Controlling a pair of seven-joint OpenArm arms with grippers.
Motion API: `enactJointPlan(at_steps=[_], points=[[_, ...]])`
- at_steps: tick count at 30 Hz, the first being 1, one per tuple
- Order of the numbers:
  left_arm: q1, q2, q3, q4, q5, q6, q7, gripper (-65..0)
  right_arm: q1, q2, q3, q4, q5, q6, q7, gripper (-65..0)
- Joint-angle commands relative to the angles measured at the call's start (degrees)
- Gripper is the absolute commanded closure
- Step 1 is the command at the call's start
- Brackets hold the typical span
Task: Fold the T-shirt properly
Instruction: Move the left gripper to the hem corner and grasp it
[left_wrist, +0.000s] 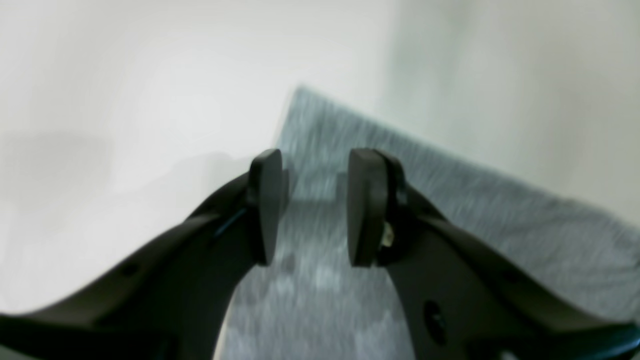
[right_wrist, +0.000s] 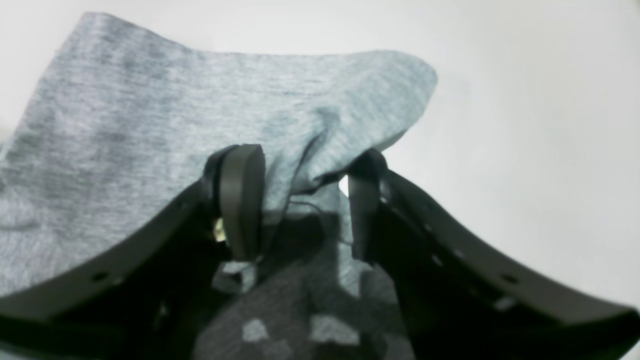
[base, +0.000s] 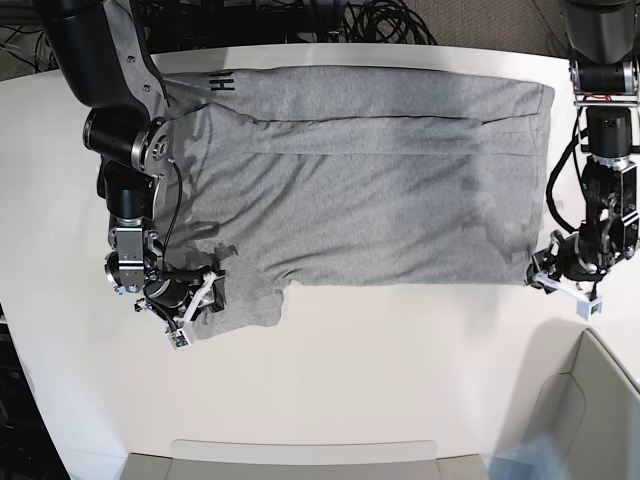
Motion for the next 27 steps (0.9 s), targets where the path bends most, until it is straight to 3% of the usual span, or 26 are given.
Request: enactJointPlan(at_steps=[1, 4, 9, 15, 23, 27], points=[[-1.6, -1.6, -0.2, -1.4, -0.2, -1.4, -2.0, -22.9, 0.5, 0.6, -0.1, -0.1, -2.4, -0.3, -4.7, -28.6], [-1.6, -1.6, -0.1, -4.8, 0.3, -4.9, -5.7, -23.0, 0.5, 0.6, 0.0, -0.1, -2.4, -0.3, -4.7, -28.6], [-1.8, 0.0, -0.2, -6.7, 8.1, -12.0, -6.1, -25.6, 0.5, 0.6, 0.0, -0.1, -2.4, -0.3, -4.7, -28.6], [-6.5, 2.3, -0.3, -14.1, 14.6, -18.0, -8.7, -25.9, 0.5, 0.3, 0.0, -0.1, -2.4, -0.4, -4.8, -28.6], [-12.7, 5.8, -0.2, -29.4, 23.3, -19.8, -15.6, -26.0, 0.5, 0.4, 0.0, -0.1, -2.4, -0.4, -4.8, -28.6], [-12.9, 6.4, -0.1, -29.4, 24.1, -26.7, -13.9, -25.6, 0.5, 0.2, 0.0, -0.1, -2.4, -0.4, -4.8, -28.5]])
